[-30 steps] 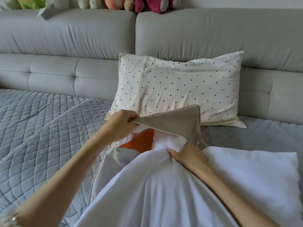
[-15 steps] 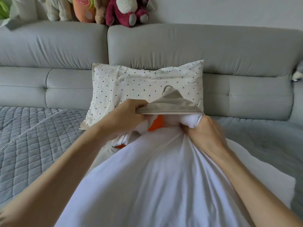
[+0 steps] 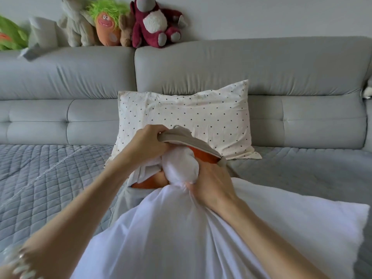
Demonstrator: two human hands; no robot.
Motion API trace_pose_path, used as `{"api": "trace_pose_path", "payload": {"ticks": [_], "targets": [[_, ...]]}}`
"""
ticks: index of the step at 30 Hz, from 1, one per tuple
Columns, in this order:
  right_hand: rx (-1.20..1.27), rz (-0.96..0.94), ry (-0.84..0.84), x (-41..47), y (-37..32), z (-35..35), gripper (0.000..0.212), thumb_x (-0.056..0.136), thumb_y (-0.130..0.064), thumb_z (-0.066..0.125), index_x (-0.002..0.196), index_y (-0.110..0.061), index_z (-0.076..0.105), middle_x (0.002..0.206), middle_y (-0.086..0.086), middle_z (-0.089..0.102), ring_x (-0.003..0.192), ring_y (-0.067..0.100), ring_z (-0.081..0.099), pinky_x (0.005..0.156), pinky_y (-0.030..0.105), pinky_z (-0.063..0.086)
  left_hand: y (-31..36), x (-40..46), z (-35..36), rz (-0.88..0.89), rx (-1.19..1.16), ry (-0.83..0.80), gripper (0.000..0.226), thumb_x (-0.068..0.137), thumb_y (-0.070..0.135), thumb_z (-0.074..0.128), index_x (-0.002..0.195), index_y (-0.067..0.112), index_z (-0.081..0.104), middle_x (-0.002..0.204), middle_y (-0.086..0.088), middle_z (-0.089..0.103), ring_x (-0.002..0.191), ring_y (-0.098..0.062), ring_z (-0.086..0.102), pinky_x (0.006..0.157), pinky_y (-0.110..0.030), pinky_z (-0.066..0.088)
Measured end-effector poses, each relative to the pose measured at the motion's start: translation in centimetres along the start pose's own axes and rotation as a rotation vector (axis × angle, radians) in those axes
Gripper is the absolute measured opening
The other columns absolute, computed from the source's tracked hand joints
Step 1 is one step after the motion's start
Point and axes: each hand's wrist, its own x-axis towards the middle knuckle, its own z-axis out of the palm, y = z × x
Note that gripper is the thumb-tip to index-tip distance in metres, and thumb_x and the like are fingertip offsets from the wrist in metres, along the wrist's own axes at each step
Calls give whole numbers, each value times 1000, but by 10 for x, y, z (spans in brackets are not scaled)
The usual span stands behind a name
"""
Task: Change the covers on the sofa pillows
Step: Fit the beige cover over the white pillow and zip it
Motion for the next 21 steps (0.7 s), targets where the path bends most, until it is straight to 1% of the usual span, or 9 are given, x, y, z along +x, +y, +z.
{"api": "trace_pose_path", "payload": {"ticks": [3, 7, 10, 11, 12, 14, 16, 18, 21], "targets": [[53, -53, 27, 4, -7, 7, 29, 87, -34, 51, 115, -26, 53, 106, 2, 66, 97, 29, 61, 77, 34, 45, -1, 6, 1, 72, -25, 58, 24, 81, 1, 53, 78, 23, 59, 70, 6, 57, 76, -19, 51, 64, -27, 39], [92, -88, 39, 8, -9, 16, 23, 87, -27, 53, 109, -23, 59, 106, 2, 67, 98, 27, 61, 80, 31, 44, 8, 12, -1, 204, -77, 62, 27, 81, -1, 54, 87, 25, 60, 79, 10, 59, 85, -21, 57, 77, -32, 44], [42, -140, 192, 19, -21, 24, 14, 72, -22, 74, 81, -14, 66, 77, 5, 70, 71, 24, 67, 58, 24, 44, 22, 10, 0, 292, -40, -4, 34, 68, 11, 51, 91, 34, 59, 87, 11, 57, 87, -17, 56, 80, -32, 46], [68, -125, 230, 24, -23, 29, 20, 60, -20, 82, 69, -13, 66, 64, 5, 67, 58, 23, 65, 48, 21, 42, 27, 7, 1, 323, -39, -36, 40, 61, 12, 47, 91, 35, 59, 87, 13, 56, 87, -14, 55, 80, -30, 45], [52, -116, 252, 30, -27, 35, 23, 55, -20, 85, 67, -13, 66, 61, 5, 66, 56, 22, 65, 46, 20, 43, 30, 4, 4, 366, -63, -61, 45, 58, 11, 44, 94, 32, 62, 87, 14, 57, 87, -11, 54, 80, -27, 45], [25, -63, 163, 46, -29, 49, 23, 77, -27, 70, 95, -13, 67, 93, 8, 70, 89, 23, 66, 71, 25, 48, 34, 2, 12, 430, -154, -111, 48, 61, 4, 41, 100, 18, 65, 87, 12, 60, 87, -6, 56, 82, -20, 45], [84, 24, -30, 54, -24, 59, 31, 90, -32, 51, 116, -17, 57, 116, 8, 62, 111, 26, 56, 89, 31, 41, 33, 7, 19, 391, -195, -117, 39, 71, -8, 45, 97, 14, 64, 83, 16, 60, 81, 0, 56, 77, -13, 44], [180, 91, -92, 54, -18, 67, 31, 91, -32, 50, 117, -15, 57, 117, 8, 62, 111, 27, 56, 89, 31, 41, 24, 22, 20, 297, -163, -75, 31, 79, -10, 51, 92, 16, 61, 79, 13, 60, 78, -6, 57, 69, -14, 43], [526, 284, -38, 50, -15, 69, 28, 86, -31, 62, 102, -8, 65, 107, 12, 67, 105, 29, 60, 85, 31, 46, 10, 40, 20, 159, -65, -41, 23, 80, -6, 55, 97, 8, 62, 89, -4, 63, 85, -21, 57, 71, -26, 43]]}}
